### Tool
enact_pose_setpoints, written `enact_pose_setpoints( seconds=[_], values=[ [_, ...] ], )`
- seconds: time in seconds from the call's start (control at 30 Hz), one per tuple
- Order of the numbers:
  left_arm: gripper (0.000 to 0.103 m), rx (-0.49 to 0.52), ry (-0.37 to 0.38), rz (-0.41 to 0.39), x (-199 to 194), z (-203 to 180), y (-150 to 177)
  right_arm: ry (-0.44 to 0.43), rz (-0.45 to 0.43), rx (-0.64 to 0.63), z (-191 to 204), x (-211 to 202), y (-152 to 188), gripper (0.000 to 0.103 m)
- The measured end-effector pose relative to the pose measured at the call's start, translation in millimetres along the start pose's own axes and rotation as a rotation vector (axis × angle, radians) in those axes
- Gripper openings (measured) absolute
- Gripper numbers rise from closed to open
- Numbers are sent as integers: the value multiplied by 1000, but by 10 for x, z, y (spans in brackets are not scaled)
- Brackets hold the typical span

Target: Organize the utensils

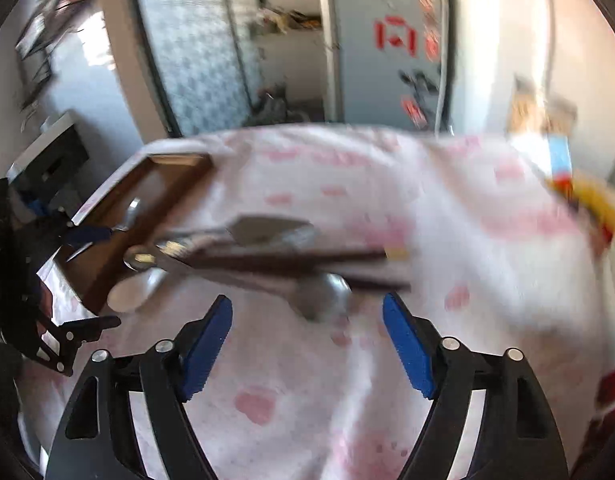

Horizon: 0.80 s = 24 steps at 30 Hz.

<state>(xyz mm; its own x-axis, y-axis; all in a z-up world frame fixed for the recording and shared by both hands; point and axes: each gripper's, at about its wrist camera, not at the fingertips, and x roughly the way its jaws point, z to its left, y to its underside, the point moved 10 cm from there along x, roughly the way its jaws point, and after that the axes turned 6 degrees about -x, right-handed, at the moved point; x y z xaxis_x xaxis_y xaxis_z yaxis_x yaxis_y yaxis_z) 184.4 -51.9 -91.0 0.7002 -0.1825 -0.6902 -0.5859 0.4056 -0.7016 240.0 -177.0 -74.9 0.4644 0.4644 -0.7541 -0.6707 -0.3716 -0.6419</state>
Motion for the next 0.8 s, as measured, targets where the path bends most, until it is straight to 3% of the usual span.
enact_pose_setpoints(
  seconds=[0.07, 0.17, 0.27, 0.43, 0.53, 0.8],
  values=[
    [90, 1, 13, 3, 73, -51, -68, -24, 16, 64, -81, 87, 44, 50],
    [89, 2, 19, 6, 182, -110, -184, -88, 27, 159, -163, 215, 71, 38],
    [81, 8, 13, 17, 301, -134, -256, -84, 34, 177, -206, 282, 61, 37],
    [81, 26, 3, 39, 436, -121, -265, -89, 40, 154, -180, 382, 17, 35],
    [81, 17, 4, 47, 495, -84, -254, -49, 35, 106, -177, 378, 23, 6],
    [71, 46, 26, 64, 613, -191, -238, -18, -90, -24, 34, -101, -172, 3]
  ],
)
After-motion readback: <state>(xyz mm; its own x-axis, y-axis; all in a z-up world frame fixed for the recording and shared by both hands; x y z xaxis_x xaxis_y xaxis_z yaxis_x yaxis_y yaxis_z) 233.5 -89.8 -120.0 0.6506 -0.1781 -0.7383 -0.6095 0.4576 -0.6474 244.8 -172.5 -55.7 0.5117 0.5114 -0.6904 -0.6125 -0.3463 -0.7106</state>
